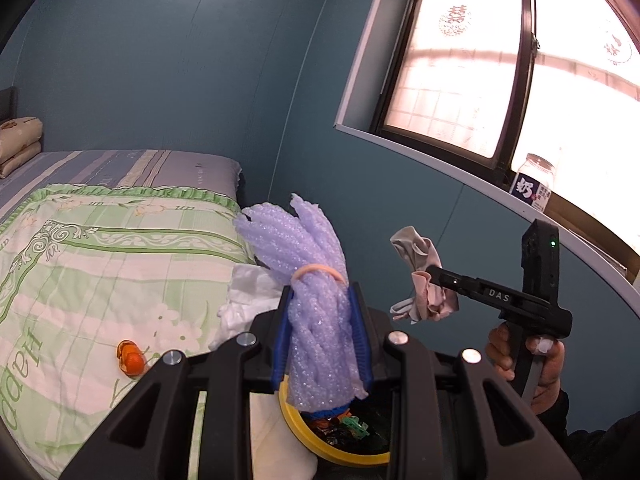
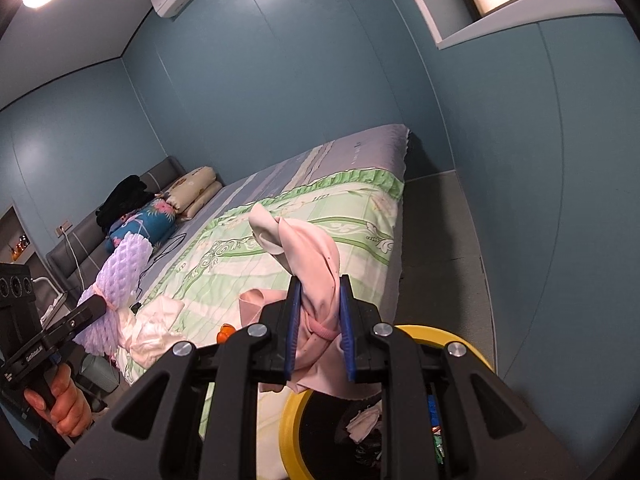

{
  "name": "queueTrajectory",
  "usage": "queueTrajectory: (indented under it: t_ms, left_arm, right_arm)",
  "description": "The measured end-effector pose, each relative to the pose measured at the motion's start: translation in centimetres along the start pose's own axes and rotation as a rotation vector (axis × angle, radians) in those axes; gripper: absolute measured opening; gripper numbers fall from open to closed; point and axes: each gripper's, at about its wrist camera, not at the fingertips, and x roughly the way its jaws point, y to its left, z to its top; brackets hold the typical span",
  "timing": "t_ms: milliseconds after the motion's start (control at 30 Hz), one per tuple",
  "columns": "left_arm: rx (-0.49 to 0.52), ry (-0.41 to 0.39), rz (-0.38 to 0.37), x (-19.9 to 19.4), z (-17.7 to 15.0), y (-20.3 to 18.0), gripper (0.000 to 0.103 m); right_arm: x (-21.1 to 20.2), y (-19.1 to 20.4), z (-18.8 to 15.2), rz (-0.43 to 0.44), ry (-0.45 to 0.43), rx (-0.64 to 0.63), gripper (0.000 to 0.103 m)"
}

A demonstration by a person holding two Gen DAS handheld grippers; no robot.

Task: Collect trash
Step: 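Lift the purple net and pink cloth and carry both over the yellow bin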

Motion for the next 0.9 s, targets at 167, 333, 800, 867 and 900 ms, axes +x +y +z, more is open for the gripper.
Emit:
queueTrajectory:
  t_ms: [167, 333, 800, 867, 900]
  left_arm:
    - [0.016, 0.023, -0.014, 1.1, -0.4, -1.1, 0.025]
    - [0.032, 0.050, -0.017, 2.5, -1.1, -1.7, 0.025]
    - [0.033, 0.150, -0.053, 7.3, -4.3, -2.7, 0.025]
    - [0.025, 0.169, -0.056, 8.1, -4.8, -2.6, 0.025]
    - [0.023, 0.180, -0.055, 8.5, -5.1, -2.6, 0.025]
  right_arm:
    - [-0.2, 0.1, 0.0, -0.028, -0.014, 0.005, 0.017]
    - [-0.3, 0.0, -0.6, -0.062, -0.019, -0.002, 0.017]
    - [1.9, -1.4, -2.6, -0.119, 0.044, 0.022, 0.017]
    - [2.1, -1.7, -2.9, -0.120, 0.058, 0.025, 0.017]
    - [2.3, -1.8, -3.2, -0.122, 0.066, 0.028, 0.017]
